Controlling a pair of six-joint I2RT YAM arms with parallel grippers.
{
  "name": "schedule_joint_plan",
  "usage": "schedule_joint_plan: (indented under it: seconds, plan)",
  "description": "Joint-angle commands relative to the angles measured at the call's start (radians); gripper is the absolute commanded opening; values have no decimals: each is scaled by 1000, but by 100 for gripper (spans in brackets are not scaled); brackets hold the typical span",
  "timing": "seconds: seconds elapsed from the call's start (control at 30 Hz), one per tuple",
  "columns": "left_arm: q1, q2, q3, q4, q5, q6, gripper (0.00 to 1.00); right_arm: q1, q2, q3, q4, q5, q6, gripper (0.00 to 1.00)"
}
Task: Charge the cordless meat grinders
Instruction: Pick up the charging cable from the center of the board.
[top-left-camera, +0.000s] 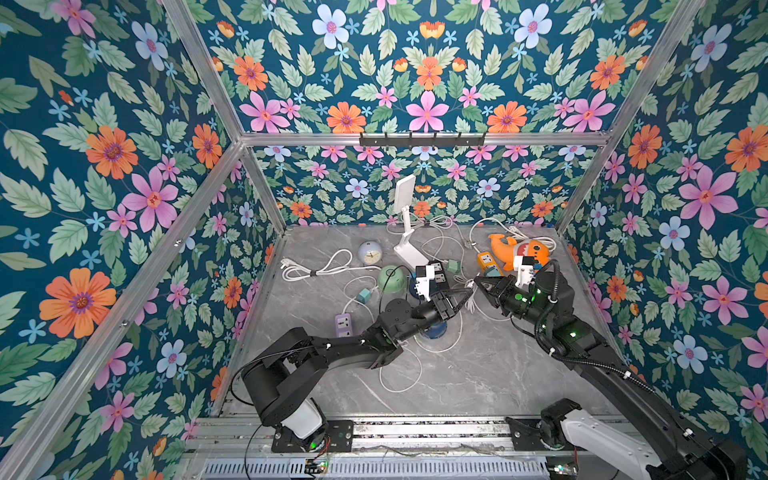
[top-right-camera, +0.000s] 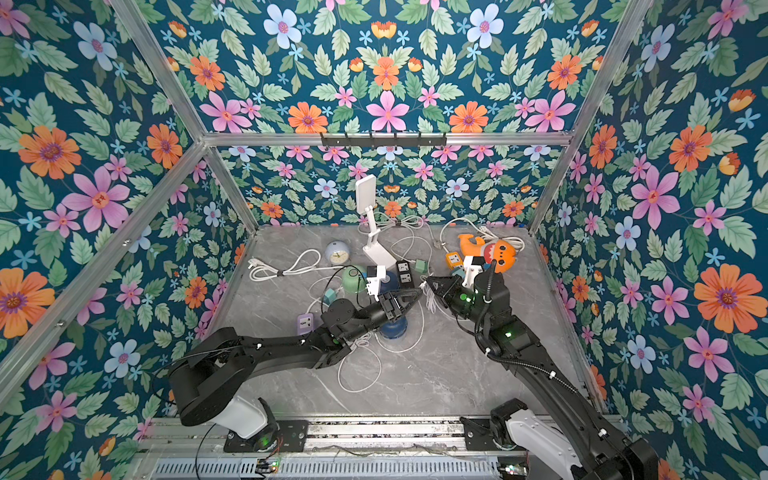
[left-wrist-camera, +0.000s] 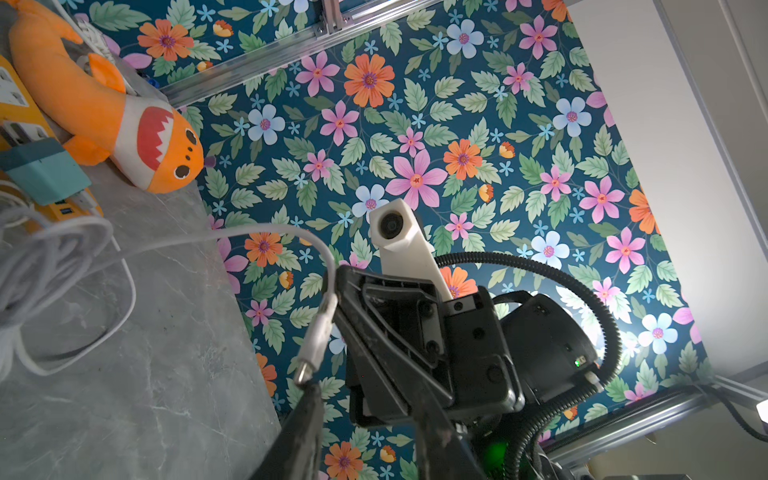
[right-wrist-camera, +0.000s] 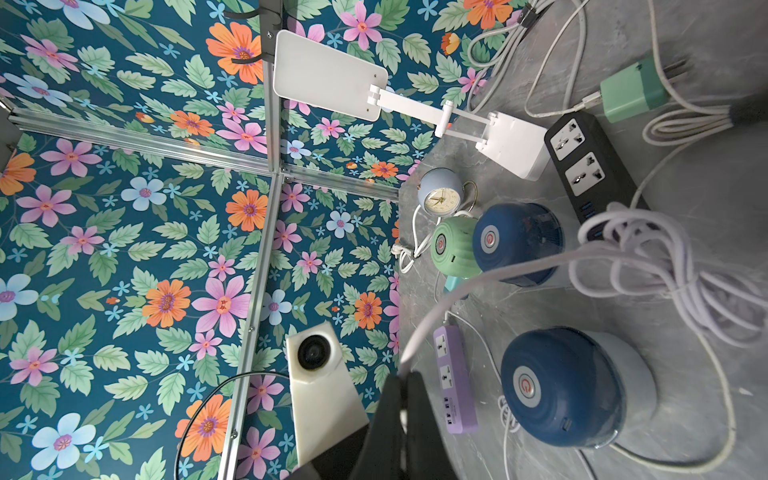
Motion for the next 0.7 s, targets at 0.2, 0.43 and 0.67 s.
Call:
schedule_joint_plan:
  seconds: [0.2,0.43,0.67]
  plan:
    - [1,-46,-57,-11,-9,7,50,1,8,7,51,-4,-3,0]
    - [2,6,13,2,7,18,43,1,6,-8,75,-21,21,0]
    - [5,43,38,31,14,8,38,2,-13,-17,69,-25,24,0]
